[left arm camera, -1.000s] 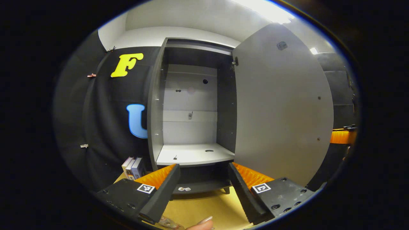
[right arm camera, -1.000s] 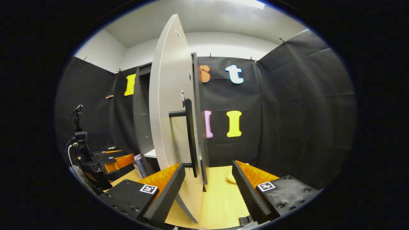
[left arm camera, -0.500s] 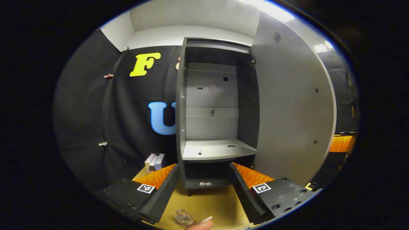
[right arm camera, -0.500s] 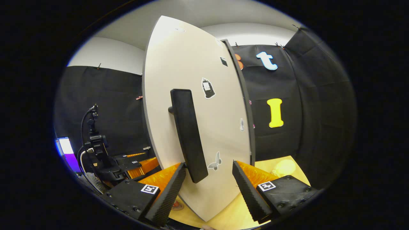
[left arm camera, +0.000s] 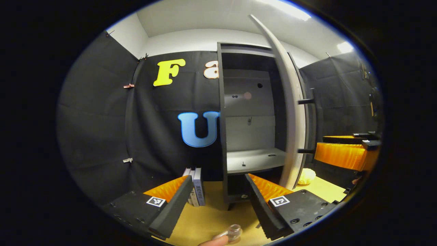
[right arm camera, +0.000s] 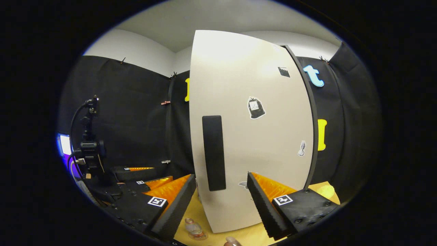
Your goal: Open the cabinet door with the right hand, grasp the bottle in the cabinet with the left hand and place it on the coaster, then close the cabinet door with the right hand.
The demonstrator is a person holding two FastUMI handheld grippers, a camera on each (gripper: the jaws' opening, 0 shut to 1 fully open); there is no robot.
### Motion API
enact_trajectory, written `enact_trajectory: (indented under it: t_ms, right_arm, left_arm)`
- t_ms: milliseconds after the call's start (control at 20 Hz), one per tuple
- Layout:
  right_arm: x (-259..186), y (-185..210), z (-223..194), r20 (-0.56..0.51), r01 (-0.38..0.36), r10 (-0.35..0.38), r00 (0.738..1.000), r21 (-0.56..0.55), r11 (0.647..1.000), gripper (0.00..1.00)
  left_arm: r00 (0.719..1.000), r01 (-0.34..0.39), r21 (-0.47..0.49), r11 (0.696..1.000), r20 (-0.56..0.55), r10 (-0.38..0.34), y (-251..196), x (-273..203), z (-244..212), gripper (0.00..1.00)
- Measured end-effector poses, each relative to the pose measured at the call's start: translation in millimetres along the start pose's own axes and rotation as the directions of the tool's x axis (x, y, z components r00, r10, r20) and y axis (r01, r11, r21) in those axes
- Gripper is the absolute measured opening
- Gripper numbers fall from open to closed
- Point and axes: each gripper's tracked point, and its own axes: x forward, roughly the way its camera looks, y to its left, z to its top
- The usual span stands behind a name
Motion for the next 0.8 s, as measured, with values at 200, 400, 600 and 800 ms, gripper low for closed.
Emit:
enact_trajectory:
  t_ms: [200, 400, 600, 800]
  right_arm:
    - [-10, -30, -4, -0.014, 0.052, -0.052, 0.999, -0.038, 0.998, 0.98]
    - [-9, -65, -7, -0.03, 0.131, -0.134, 0.991, -0.081, 0.988, 0.98]
    - [-12, -87, -7, -0.035, 0.158, -0.16, 0.986, -0.068, 0.985, 0.98]
    - [-27, -98, 2, -0.003, 0.206, -0.207, 0.978, -0.099, 0.974, 0.98]
  left_arm:
    - [1.0, 0.007, -0.049, 0.999, -0.011, -0.008, -1, 4, -4, 0.93]
    - [0.999, 0.053, -0.082, 0.995, -0.007, -0.054, -18, 12, 0, 0.95]
    - [0.998, 0.064, -0.025, 0.998, 0.018, -0.064, -37, 9, 13, 0.93]
    - [0.989, 0.15, -0.05, 0.987, 0.009, -0.15, -72, 8, 7, 0.95]
